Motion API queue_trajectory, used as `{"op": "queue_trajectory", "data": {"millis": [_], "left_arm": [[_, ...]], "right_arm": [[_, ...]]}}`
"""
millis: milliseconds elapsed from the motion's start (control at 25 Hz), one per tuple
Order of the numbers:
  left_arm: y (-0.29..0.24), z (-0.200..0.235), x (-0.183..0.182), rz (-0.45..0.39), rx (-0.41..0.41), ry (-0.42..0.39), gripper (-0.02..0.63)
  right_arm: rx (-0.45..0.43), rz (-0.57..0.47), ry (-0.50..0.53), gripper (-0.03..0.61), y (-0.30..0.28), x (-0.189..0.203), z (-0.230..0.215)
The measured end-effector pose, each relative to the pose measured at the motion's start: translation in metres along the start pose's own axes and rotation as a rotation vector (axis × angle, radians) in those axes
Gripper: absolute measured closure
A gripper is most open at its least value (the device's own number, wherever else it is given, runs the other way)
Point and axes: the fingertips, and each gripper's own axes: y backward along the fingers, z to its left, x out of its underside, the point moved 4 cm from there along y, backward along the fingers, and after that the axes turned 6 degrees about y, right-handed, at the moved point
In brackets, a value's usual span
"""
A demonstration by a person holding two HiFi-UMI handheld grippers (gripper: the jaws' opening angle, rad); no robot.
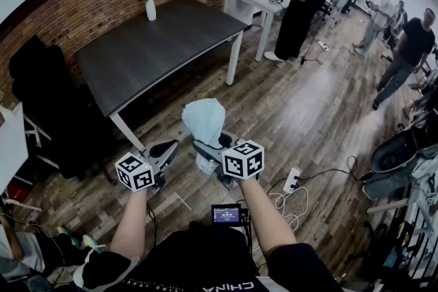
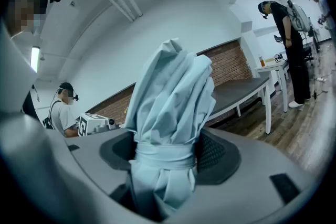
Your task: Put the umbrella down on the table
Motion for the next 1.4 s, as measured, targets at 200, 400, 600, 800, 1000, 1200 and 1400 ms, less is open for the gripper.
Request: {"op": "queue_trajectory", "data": {"millis": [200, 400, 600, 800, 1000, 1200, 1400], "left_arm": [[0.000, 0.000, 0.005, 0.006, 0.013, -0.002, 0.611], [-0.003, -0.005, 0.004, 0.008, 0.022, -0.001, 0.611], [-0.007, -0.009, 0.006, 0.007, 0.034, -0.005, 0.611], [-0.010, -0.012, 0.005, 0.013, 0.043, -0.008, 0.611], [-0.012, -0.012, 0.005, 0.013, 0.048, -0.004, 0.611], [-0.014, -0.013, 0.008, 0.017, 0.051, 0.002, 0.611], [-0.026, -0.007, 0.003, 0.026, 0.044, 0.008, 0.611]], "right_arm": [[-0.001, 0.000, 0.004, 0.275, -0.002, 0.003, 0.003], [0.002, -0.007, -0.004, 0.275, 0.003, 0.001, 0.003], [0.005, -0.014, -0.011, 0.275, 0.007, 0.003, 0.003], [0.014, -0.016, -0.016, 0.275, 0.010, 0.003, 0.000], [0.015, -0.017, -0.021, 0.275, 0.011, 0.003, -0.002], [0.013, -0.016, -0.025, 0.275, 0.010, 0.004, -0.004], [0.007, -0.017, -0.038, 0.275, 0.007, -0.002, -0.017]]}}
